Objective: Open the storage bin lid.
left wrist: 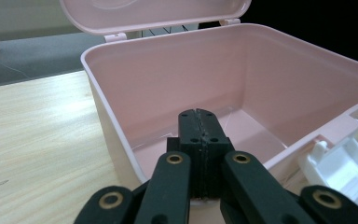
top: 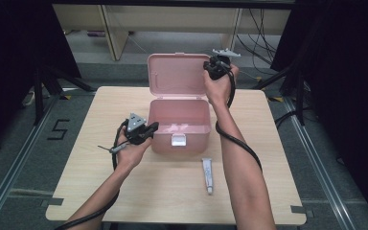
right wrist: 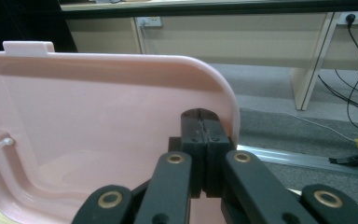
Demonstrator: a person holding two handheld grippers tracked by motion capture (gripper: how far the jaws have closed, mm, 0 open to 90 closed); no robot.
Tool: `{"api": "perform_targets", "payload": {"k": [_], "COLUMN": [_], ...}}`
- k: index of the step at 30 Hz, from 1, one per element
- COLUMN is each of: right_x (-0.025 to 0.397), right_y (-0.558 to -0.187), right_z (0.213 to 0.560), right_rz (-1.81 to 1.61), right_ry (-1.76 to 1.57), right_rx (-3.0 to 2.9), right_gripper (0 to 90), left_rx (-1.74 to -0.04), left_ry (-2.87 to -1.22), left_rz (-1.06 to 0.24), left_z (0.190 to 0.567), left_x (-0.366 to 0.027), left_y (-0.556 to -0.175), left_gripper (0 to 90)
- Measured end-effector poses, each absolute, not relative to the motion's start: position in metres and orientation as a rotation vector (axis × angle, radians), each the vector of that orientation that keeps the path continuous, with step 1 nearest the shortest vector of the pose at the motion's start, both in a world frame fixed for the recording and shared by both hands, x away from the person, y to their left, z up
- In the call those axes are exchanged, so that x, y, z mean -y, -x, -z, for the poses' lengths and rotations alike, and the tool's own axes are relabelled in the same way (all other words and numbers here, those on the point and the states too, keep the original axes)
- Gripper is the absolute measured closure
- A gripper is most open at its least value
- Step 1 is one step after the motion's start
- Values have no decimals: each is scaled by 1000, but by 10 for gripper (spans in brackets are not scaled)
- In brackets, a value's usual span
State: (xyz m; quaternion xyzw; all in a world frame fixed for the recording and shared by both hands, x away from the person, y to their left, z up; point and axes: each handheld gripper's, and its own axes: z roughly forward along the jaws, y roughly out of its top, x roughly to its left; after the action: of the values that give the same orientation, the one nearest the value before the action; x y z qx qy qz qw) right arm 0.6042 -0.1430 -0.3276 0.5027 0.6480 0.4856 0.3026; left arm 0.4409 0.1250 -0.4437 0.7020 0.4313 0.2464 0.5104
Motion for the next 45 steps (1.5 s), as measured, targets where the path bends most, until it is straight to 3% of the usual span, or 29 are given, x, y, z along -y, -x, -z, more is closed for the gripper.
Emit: {"api": "perform_targets", "payload": {"k": [17, 45], "right_x": [139, 155], "right_y": [-605, -553], "right_z": [328, 352], "right_rz": [-1290, -1224], "right_ry": [-1317, -1387], "right_rx": [-1715, -1845], "right_gripper": [900, 900], "left_rx": [-1040, -1039], "left_ry": [-1687, -1670], "left_rz": [-595, -609], "left_z": [444, 446], "left_x": [-125, -124], "left_y": [-442, -440], "left_gripper": [900, 900]}}
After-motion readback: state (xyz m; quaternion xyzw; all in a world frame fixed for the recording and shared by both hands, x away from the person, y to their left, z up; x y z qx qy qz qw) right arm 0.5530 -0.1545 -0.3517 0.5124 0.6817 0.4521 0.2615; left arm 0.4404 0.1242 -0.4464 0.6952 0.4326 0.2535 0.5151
